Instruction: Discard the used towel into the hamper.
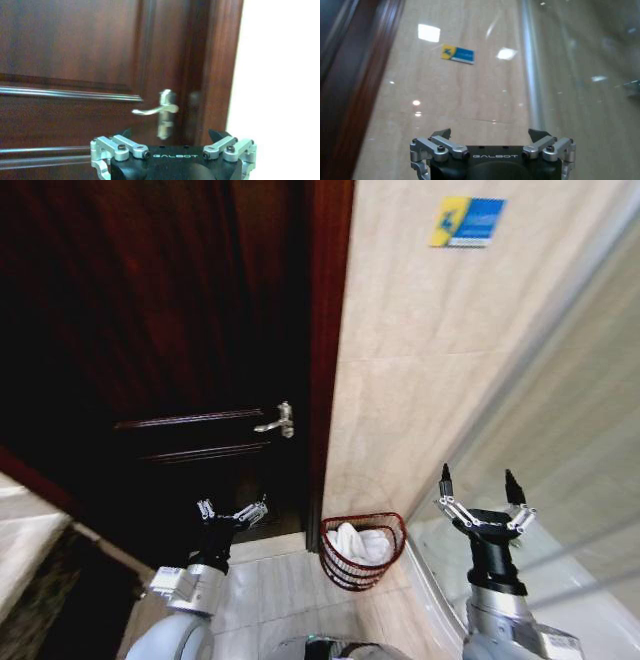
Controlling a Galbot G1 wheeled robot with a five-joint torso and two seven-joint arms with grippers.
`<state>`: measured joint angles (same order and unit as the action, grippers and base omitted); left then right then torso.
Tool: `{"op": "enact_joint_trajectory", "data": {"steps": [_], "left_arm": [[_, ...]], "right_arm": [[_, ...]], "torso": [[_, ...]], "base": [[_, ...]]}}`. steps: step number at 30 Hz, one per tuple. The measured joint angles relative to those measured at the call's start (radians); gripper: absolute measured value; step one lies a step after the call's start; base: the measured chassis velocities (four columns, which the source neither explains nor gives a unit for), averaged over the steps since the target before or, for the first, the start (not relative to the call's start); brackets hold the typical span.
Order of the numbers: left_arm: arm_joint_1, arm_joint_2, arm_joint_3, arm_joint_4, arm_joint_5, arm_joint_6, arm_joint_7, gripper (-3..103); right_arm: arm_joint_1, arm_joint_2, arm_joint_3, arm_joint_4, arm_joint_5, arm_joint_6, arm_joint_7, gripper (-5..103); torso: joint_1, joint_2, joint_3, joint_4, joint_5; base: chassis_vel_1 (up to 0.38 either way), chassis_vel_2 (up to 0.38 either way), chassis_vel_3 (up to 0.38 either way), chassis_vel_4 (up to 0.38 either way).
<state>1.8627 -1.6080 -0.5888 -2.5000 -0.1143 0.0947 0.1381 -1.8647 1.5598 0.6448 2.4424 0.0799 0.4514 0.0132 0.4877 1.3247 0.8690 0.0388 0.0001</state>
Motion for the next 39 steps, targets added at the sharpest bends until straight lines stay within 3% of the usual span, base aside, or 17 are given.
{"op": "enact_joint_trajectory", "data": {"steps": [39], "left_arm": [[0.000,0.000,0.000,0.000,0.000,0.000,0.000,100]], "right_arm": [[0.020,0.015,0.000,-0.015,0.001,0.026,0.008,100]], "torso": [[0.000,0.000,0.000,0.0001,-0.0001]], "base": [[-0.116,-0.119,-0.116,-0.120]]}}
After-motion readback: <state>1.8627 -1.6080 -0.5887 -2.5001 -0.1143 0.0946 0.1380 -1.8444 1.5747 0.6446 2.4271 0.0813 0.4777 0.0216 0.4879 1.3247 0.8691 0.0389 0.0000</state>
